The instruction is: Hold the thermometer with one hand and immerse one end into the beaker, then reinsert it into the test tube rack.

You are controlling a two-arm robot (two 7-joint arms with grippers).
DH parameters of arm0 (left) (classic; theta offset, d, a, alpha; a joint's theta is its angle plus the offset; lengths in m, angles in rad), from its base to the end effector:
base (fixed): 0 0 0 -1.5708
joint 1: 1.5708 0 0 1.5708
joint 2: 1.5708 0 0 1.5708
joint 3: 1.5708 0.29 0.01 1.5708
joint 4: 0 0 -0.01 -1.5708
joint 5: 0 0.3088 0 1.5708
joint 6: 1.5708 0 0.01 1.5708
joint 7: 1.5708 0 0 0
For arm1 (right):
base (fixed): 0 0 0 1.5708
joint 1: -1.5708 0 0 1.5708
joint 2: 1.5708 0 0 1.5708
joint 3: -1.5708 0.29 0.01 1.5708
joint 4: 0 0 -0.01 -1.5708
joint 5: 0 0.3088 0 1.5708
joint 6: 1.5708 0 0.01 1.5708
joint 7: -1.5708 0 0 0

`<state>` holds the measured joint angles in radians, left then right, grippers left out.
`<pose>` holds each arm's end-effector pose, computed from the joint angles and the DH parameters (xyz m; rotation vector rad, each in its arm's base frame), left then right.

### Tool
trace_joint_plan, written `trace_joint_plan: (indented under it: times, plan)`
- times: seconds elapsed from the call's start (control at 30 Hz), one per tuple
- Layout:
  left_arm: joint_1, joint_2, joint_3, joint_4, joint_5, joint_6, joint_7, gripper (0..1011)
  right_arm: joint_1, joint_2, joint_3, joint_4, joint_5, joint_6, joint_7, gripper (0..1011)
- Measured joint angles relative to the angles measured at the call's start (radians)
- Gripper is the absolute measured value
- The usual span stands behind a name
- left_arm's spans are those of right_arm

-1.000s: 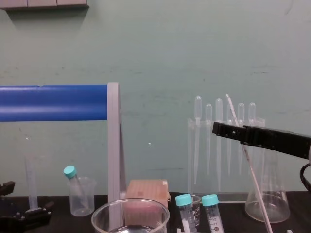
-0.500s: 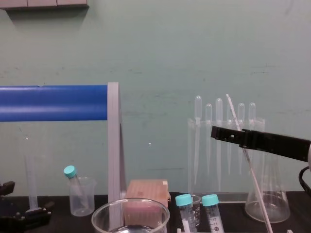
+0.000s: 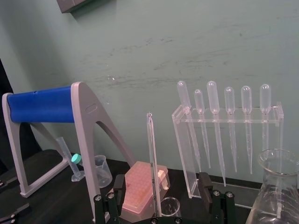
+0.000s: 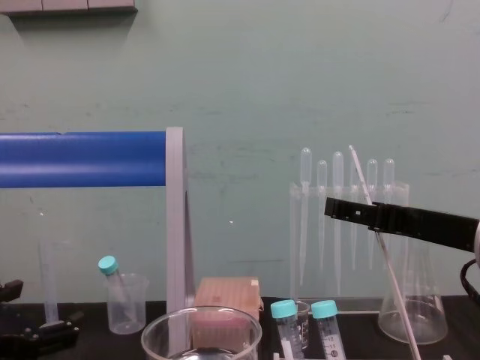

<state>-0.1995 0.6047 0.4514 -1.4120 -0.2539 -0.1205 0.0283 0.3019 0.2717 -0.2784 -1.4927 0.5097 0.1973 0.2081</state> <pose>0.3581 0.0827 -0.3023 0.3045 -0.2850 1.2480 0.4004 -0.0003 -0.2302 0.0827 0.1673 -1.0825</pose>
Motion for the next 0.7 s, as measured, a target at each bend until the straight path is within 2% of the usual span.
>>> trace_joint_plan:
  times: [0.33, 0.43, 0.57, 0.63, 0.7]
  plan:
    - [0.000, 0.000, 0.000, 0.000, 0.000, 0.000, 0.000, 1008, 0.000, 0.000, 0.000, 0.000, 0.000, -0.001, 0.000, 998]
    - [0.000, 0.000, 0.000, 0.000, 0.000, 0.000, 0.000, 1008, -0.001, 0.000, 0.000, 0.000, 0.000, -0.001, 0.000, 947]
    - [0.000, 0.000, 0.000, 0.000, 0.000, 0.000, 0.000, 1008, -0.001, 0.000, 0.000, 0.000, 0.001, -0.002, -0.001, 814]
    - [0.000, 0.000, 0.000, 0.000, 0.000, 0.000, 0.000, 1008, -0.001, 0.000, 0.000, -0.001, 0.001, -0.002, -0.001, 788]
    - [0.000, 0.000, 0.000, 0.000, 0.000, 0.000, 0.000, 1008, -0.001, 0.000, 0.000, -0.001, 0.001, -0.002, -0.001, 707]
